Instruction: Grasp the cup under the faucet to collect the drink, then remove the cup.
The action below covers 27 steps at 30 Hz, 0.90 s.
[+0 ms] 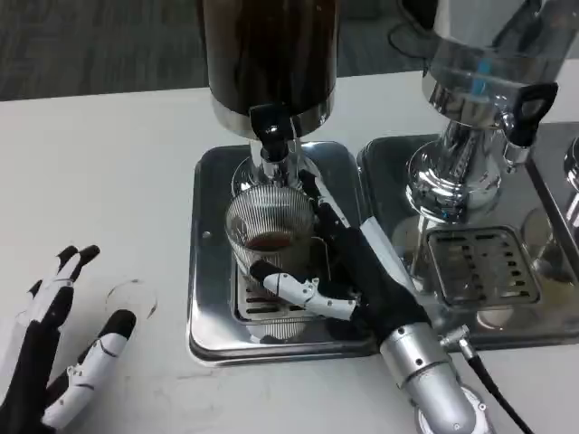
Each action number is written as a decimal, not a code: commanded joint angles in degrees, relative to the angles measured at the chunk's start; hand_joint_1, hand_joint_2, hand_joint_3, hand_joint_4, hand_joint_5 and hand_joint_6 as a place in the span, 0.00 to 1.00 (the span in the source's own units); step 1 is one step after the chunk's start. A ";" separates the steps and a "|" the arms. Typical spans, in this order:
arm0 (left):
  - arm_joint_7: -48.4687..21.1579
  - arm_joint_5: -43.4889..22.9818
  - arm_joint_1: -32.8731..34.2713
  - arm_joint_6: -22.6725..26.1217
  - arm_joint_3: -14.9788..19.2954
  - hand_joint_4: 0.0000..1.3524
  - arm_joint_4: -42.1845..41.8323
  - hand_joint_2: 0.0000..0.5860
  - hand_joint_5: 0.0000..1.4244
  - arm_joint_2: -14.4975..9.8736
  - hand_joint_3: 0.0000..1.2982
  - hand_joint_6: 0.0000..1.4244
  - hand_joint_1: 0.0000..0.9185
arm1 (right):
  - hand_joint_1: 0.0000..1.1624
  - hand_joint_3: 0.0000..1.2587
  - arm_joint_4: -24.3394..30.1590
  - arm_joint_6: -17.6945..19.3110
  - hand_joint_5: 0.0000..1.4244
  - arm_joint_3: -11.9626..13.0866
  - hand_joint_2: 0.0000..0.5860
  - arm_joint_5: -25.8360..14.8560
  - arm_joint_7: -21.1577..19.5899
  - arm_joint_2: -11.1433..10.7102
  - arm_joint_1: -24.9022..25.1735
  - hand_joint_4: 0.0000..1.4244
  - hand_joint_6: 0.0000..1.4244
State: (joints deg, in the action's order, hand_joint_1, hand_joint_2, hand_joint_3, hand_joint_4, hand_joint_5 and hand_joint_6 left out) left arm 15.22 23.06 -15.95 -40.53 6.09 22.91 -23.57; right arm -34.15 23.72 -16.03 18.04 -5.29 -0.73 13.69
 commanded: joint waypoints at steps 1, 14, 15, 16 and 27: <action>-0.03 -0.20 -0.81 0.42 0.30 0.00 -1.01 0.36 0.04 -0.60 0.09 0.00 0.00 | 0.62 0.00 -2.02 0.48 0.07 0.08 0.28 -1.09 0.73 1.03 0.25 0.04 0.11; -0.08 -0.52 -1.98 0.60 0.77 0.00 -2.00 0.36 0.04 -0.82 0.10 0.00 0.00 | 0.66 0.00 -4.81 2.20 0.15 -1.13 0.29 -0.93 1.02 2.15 1.39 0.12 0.19; -0.07 -0.53 -2.07 0.64 0.81 0.00 -2.13 0.36 0.04 -0.81 0.10 0.00 0.00 | 0.66 0.00 -5.05 2.19 0.16 -1.18 0.28 -1.00 1.23 2.18 1.46 0.12 0.20; 0.00 -0.52 -2.13 0.68 0.85 0.00 -2.21 0.36 0.04 -0.78 0.10 0.00 0.00 | 0.67 0.00 -5.22 2.22 0.16 -1.22 0.28 -1.00 1.26 2.20 1.48 0.13 0.21; -0.13 -0.43 -2.99 1.03 1.64 0.00 -3.44 0.36 0.04 -0.57 0.10 0.00 0.00 | 0.70 0.10 -7.14 2.57 0.25 0.14 0.27 -1.80 -1.00 3.55 1.87 0.20 0.32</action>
State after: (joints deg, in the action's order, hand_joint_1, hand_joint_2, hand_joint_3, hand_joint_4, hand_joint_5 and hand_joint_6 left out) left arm 15.22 22.97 -18.22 -39.97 7.57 20.13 -23.78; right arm -40.01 26.93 -15.80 16.46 -6.76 1.91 16.08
